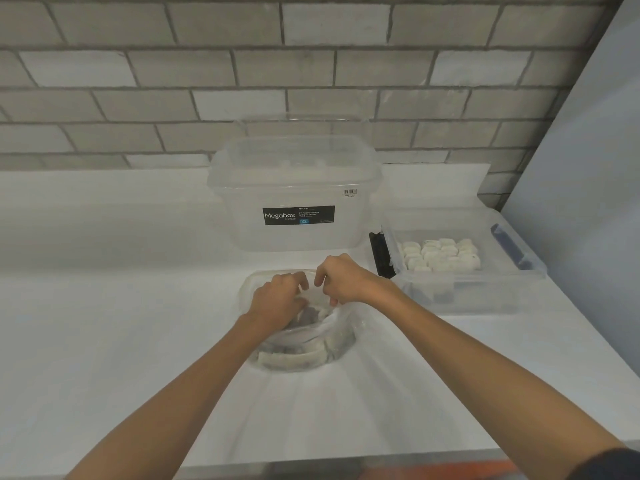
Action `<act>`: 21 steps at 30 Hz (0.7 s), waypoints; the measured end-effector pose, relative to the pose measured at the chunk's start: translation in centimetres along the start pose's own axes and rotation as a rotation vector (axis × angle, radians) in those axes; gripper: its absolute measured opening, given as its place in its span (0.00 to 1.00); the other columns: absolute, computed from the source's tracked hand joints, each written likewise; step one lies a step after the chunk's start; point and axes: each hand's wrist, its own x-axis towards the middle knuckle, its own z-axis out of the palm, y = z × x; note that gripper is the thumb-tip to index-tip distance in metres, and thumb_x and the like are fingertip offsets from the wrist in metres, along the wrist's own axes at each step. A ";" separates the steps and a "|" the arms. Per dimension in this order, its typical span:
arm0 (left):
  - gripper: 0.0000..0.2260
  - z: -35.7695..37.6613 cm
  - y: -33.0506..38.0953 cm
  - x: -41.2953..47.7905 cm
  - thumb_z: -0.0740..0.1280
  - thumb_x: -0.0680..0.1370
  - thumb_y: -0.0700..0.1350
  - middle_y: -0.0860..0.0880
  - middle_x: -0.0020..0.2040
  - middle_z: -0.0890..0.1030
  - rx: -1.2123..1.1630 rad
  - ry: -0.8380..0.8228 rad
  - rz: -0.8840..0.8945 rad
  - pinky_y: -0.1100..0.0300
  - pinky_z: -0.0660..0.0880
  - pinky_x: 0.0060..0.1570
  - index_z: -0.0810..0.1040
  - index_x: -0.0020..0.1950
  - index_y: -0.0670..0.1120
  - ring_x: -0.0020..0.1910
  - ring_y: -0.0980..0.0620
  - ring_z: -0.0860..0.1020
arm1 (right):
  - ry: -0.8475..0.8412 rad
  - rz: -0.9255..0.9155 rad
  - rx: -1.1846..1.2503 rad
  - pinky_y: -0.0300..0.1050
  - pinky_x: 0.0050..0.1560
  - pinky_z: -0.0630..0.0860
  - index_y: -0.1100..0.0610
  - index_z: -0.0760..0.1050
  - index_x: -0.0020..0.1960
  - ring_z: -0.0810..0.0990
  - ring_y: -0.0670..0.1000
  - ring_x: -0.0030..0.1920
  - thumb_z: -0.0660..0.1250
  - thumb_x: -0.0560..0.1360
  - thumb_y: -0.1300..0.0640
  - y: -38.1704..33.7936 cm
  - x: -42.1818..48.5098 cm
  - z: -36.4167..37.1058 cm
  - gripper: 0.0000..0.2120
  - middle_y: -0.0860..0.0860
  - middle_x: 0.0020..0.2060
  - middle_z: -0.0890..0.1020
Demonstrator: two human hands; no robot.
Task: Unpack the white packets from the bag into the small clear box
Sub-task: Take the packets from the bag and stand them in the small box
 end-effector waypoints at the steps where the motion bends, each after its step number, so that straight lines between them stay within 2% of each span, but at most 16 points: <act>1: 0.11 -0.2 -0.1 -0.1 0.67 0.76 0.46 0.50 0.55 0.79 -0.029 0.017 0.007 0.56 0.72 0.46 0.76 0.58 0.49 0.53 0.48 0.76 | 0.002 0.001 -0.002 0.41 0.34 0.77 0.59 0.76 0.57 0.82 0.52 0.33 0.58 0.76 0.70 0.0 0.1 0.0 0.14 0.58 0.58 0.72; 4: 0.08 -0.7 -0.4 -0.6 0.69 0.75 0.46 0.51 0.52 0.80 -0.137 0.066 0.003 0.58 0.71 0.41 0.78 0.54 0.51 0.48 0.50 0.77 | 0.015 0.007 -0.012 0.42 0.36 0.76 0.60 0.76 0.57 0.81 0.53 0.34 0.58 0.76 0.70 -0.2 -0.1 -0.1 0.15 0.58 0.57 0.71; 7: 0.09 -1.5 -0.9 -0.9 0.71 0.74 0.46 0.51 0.48 0.80 -0.276 0.115 -0.012 0.59 0.73 0.45 0.79 0.54 0.50 0.45 0.51 0.78 | 0.019 0.010 -0.062 0.47 0.46 0.79 0.61 0.74 0.61 0.82 0.58 0.43 0.58 0.77 0.71 -0.5 -0.7 -0.2 0.15 0.57 0.57 0.68; 10: 0.11 -2.9 -1.2 -1.1 0.73 0.72 0.45 0.51 0.45 0.81 -0.427 0.145 -0.049 0.67 0.72 0.41 0.80 0.54 0.49 0.38 0.54 0.79 | 0.028 -0.018 -0.119 0.50 0.53 0.78 0.61 0.75 0.60 0.80 0.61 0.49 0.58 0.76 0.71 -0.9 -1.2 0.0 0.15 0.58 0.60 0.69; 14: 0.05 -4.5 -1.3 -1.7 0.71 0.74 0.44 0.54 0.40 0.80 -0.615 0.150 -0.062 0.63 0.71 0.39 0.83 0.49 0.49 0.35 0.58 0.77 | 0.034 -0.077 -0.234 0.48 0.48 0.75 0.58 0.78 0.56 0.78 0.59 0.50 0.61 0.76 0.68 -2.1 -1.1 0.9 0.13 0.57 0.57 0.74; 17: 0.03 -4.9 -1.3 -2.0 0.70 0.74 0.43 0.53 0.39 0.81 -0.675 0.138 -0.054 0.64 0.70 0.38 0.83 0.46 0.48 0.31 0.63 0.76 | 0.007 -0.097 -0.366 0.47 0.44 0.71 0.58 0.77 0.58 0.78 0.58 0.50 0.63 0.76 0.65 -2.8 -0.7 1.8 0.11 0.56 0.55 0.75; 21: 0.03 -4.9 -1.6 -1.9 0.72 0.72 0.45 0.53 0.39 0.83 -0.689 0.138 -0.069 0.58 0.73 0.45 0.80 0.44 0.47 0.37 0.58 0.78 | -0.032 -0.081 -0.485 0.45 0.43 0.67 0.60 0.75 0.56 0.79 0.58 0.52 0.63 0.76 0.62 -2.8 -0.2 2.9 0.09 0.56 0.53 0.78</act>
